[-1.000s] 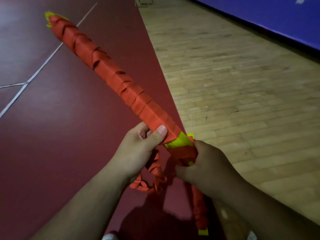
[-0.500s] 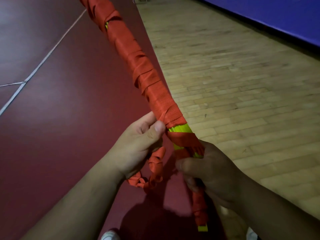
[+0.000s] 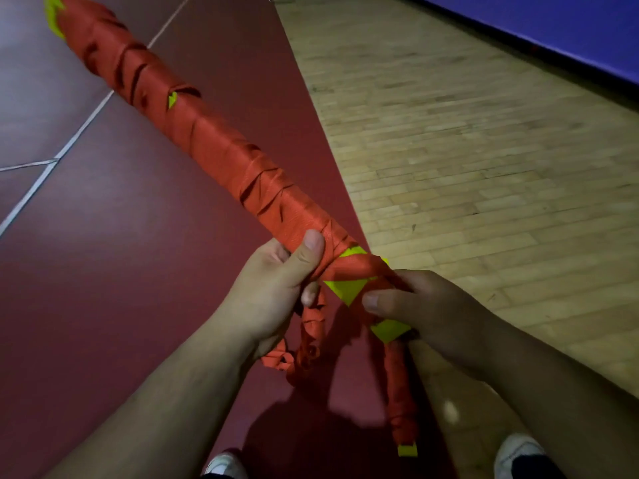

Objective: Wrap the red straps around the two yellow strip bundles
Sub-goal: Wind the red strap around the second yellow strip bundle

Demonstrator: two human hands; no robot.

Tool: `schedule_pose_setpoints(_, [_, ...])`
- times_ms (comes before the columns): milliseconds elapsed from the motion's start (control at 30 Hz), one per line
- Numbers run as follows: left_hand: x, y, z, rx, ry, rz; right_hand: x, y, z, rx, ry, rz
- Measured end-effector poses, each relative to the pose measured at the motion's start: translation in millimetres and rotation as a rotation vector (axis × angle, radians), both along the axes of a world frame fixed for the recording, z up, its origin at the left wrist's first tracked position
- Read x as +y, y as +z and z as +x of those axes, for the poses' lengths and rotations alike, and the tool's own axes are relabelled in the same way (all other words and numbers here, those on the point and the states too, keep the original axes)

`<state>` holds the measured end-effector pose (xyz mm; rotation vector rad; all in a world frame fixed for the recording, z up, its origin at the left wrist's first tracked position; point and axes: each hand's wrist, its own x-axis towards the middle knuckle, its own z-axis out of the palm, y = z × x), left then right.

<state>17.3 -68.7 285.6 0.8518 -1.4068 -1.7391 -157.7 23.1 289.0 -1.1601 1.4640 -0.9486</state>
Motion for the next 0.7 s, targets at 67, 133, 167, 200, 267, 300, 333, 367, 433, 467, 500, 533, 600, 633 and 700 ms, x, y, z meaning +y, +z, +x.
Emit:
schedule_pose_setpoints(67, [0, -3, -1, -0.032, 0.063, -0.007, 0, -4, 1, 0.174, -0.091, -0.050])
schedule_pose_setpoints(133, [-1, -3, -2, -0.011, 0.117, 0.000, 1, -11, 2, 0.151, -0.138, -0.012])
schedule_pose_setpoints(167, [-1, -2, -3, 0.008, 0.129, 0.000, 2, -17, 1, 0.084, -0.117, 0.008])
schedule_pose_setpoints(200, [-1, 0, -5, 0.034, 0.133, 0.000, 2, -21, 2, 0.019, -0.075, 0.007])
schedule_pose_setpoints(267, [0, 4, -7, 0.084, 0.131, -0.001, 3, -23, 3, -0.059, -0.031, -0.041])
schedule_pose_setpoints(300, [0, 5, -7, 0.094, 0.134, -0.009, 3, -22, 3, -0.078, -0.050, -0.084])
schedule_pose_setpoints(333, [1, 7, -7, 0.096, 0.136, -0.023, 3, -20, 2, -0.096, -0.085, -0.129])
schedule_pose_setpoints(367, [2, 8, -8, 0.093, 0.139, -0.040, 2, -21, -1, -0.110, -0.114, -0.169])
schedule_pose_setpoints(433, [5, 10, -9, 0.089, 0.156, -0.066, 0, -22, 0, -0.187, -0.153, -0.203])
schedule_pose_setpoints(467, [6, 10, -10, 0.090, 0.167, -0.069, -1, -24, 2, -0.274, -0.179, -0.192])
schedule_pose_setpoints(500, [6, 9, -10, 0.091, 0.180, -0.067, -1, -28, 3, -0.367, -0.196, -0.172])
schedule_pose_setpoints(533, [6, 9, -11, 0.094, 0.190, -0.066, 0, -31, 6, -0.422, -0.185, -0.166])
schedule_pose_setpoints(600, [5, 9, -11, 0.103, 0.194, -0.062, 2, -38, 11, -0.334, -0.087, -0.160])
schedule_pose_setpoints(633, [4, 10, -10, 0.108, 0.195, -0.054, 3, -40, 15, -0.258, -0.036, -0.140])
schedule_pose_setpoints(700, [2, 10, -10, 0.127, 0.212, -0.018, 4, -44, 21, -0.194, 0.004, -0.089])
